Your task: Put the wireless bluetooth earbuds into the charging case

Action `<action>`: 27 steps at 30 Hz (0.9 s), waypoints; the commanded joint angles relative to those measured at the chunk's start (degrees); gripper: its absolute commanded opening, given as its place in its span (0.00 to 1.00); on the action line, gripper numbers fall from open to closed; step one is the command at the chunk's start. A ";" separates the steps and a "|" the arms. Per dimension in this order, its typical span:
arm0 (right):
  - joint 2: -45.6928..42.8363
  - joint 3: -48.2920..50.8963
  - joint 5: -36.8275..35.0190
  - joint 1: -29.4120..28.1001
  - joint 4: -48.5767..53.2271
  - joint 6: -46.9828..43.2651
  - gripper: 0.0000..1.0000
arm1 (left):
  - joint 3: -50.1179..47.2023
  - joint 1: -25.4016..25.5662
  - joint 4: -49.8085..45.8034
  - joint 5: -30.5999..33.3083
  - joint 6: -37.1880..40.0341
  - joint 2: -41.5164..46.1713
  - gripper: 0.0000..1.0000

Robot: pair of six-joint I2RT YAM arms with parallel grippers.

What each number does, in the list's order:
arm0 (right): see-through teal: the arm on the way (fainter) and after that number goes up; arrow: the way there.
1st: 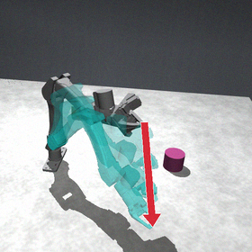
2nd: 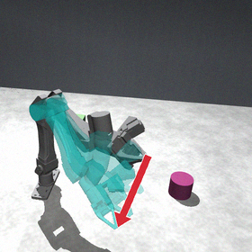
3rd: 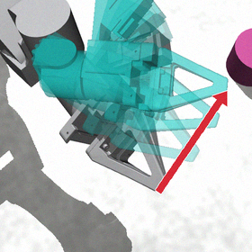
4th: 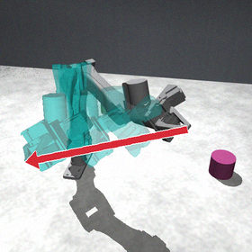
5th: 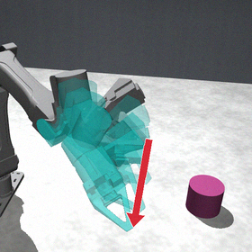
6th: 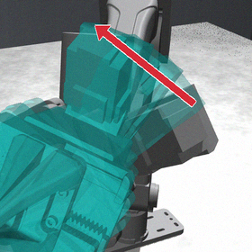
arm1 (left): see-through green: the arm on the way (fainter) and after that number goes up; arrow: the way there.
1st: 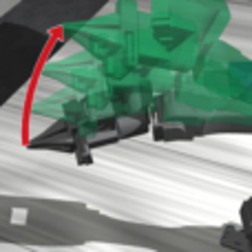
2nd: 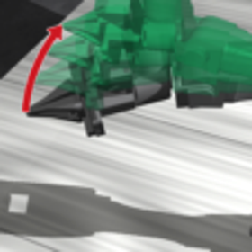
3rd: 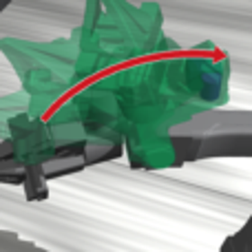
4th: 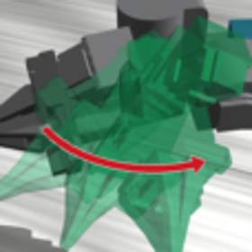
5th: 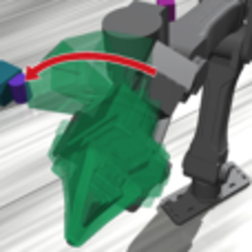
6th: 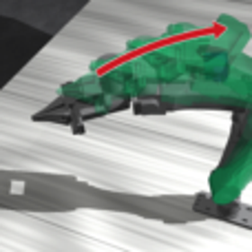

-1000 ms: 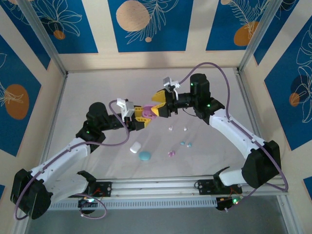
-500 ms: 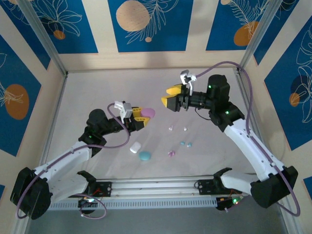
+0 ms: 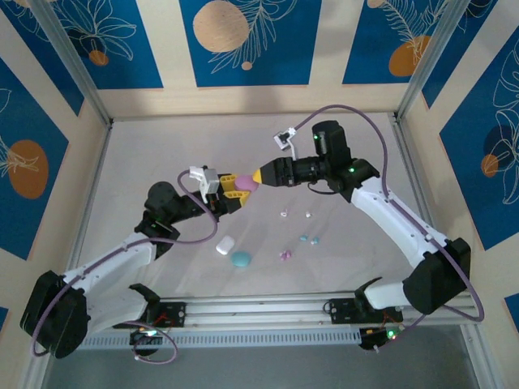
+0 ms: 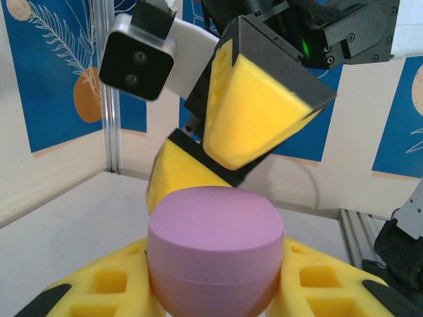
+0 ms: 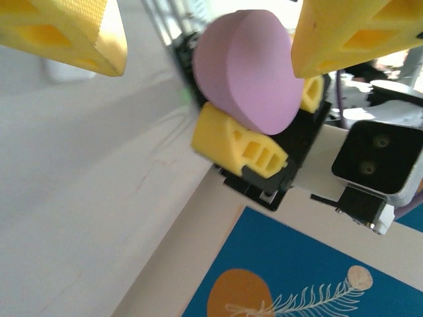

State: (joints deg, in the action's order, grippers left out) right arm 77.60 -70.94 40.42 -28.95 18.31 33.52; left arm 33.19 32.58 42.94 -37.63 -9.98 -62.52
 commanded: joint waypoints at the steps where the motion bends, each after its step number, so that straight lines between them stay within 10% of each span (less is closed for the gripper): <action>1: -0.10 -2.23 5.10 -1.29 0.14 9.02 0.67 | 2.19 0.81 3.46 -0.69 1.91 -0.49 0.34; 12: 3.65 -1.62 10.40 -1.02 -6.86 21.22 0.55 | 3.35 0.89 2.63 -1.05 4.43 -0.06 0.35; 27: 1.28 5.80 10.93 -0.29 -26.05 35.71 0.13 | 3.59 0.96 0.70 1.64 4.54 0.43 0.46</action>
State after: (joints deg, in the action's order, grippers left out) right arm 81.06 -66.89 50.98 -29.19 -1.13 64.01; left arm 35.20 32.80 42.44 -36.14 -5.48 -62.33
